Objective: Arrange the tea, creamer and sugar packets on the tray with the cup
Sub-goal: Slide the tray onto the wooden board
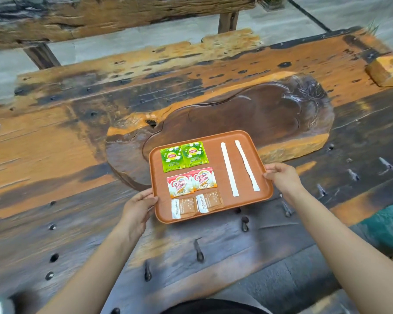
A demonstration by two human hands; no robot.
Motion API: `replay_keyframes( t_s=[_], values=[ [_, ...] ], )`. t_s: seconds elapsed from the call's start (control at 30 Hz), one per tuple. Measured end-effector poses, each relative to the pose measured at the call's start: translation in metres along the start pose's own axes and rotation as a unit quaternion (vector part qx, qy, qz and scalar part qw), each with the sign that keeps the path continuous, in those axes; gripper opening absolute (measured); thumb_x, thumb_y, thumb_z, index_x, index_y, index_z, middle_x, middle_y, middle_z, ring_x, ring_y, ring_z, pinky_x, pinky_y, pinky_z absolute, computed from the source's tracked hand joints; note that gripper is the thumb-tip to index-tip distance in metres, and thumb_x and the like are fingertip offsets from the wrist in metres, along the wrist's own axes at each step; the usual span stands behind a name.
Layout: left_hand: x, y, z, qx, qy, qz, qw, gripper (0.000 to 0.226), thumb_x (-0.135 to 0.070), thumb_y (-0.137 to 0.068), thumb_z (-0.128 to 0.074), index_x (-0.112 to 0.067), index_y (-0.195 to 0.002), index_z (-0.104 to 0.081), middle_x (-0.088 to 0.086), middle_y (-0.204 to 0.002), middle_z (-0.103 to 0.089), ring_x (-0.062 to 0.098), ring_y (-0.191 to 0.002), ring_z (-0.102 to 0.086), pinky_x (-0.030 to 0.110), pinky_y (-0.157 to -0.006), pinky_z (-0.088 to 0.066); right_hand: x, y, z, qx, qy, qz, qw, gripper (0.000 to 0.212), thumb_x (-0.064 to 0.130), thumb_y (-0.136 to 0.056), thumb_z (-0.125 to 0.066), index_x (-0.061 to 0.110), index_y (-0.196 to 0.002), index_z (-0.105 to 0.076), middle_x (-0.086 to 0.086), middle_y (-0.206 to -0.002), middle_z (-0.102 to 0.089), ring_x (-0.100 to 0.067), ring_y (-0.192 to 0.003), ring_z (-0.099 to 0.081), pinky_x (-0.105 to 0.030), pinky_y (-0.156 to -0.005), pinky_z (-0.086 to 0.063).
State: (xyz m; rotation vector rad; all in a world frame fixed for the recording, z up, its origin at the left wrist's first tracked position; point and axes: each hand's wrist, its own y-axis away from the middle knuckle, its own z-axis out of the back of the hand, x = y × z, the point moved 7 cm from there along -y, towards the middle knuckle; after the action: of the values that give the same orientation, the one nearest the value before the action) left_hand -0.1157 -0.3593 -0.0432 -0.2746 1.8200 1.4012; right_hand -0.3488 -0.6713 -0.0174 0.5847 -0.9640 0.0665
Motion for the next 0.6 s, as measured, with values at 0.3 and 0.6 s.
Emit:
replay_keyframes(
  t_s=[0.3, 0.6],
  values=[
    [-0.044, -0.04, -0.065, -0.001, 0.001, -0.005, 1.0, 0.039, 0.012, -0.088, -0.039, 0.001, -0.122, -0.053, -0.004, -0.067, -0.072, -0.001, -0.048, -0.066, 0.011, -0.046, -0.053, 0.043, -0.089, 0.013, 0.011, 0.007, 0.014, 1.0, 0.019, -0.005, -0.084, -0.055, 0.004, -0.099, -0.064, -0.001, -0.072, -0.059, -0.011, -0.058, -0.058, -0.01, -0.045, -0.047],
    [-0.063, -0.082, -0.095, -0.046, 0.008, -0.004, 0.999, 0.04, 0.012, -0.089, -0.041, 0.003, -0.126, -0.051, 0.006, -0.093, -0.064, 0.008, -0.073, -0.06, 0.009, -0.049, -0.053, 0.065, -0.161, 0.003, 0.006, 0.035, 0.012, 0.999, 0.019, -0.001, -0.082, -0.058, 0.005, -0.096, -0.068, -0.01, -0.091, -0.065, -0.022, -0.086, -0.061, -0.034, -0.083, -0.053]
  ],
)
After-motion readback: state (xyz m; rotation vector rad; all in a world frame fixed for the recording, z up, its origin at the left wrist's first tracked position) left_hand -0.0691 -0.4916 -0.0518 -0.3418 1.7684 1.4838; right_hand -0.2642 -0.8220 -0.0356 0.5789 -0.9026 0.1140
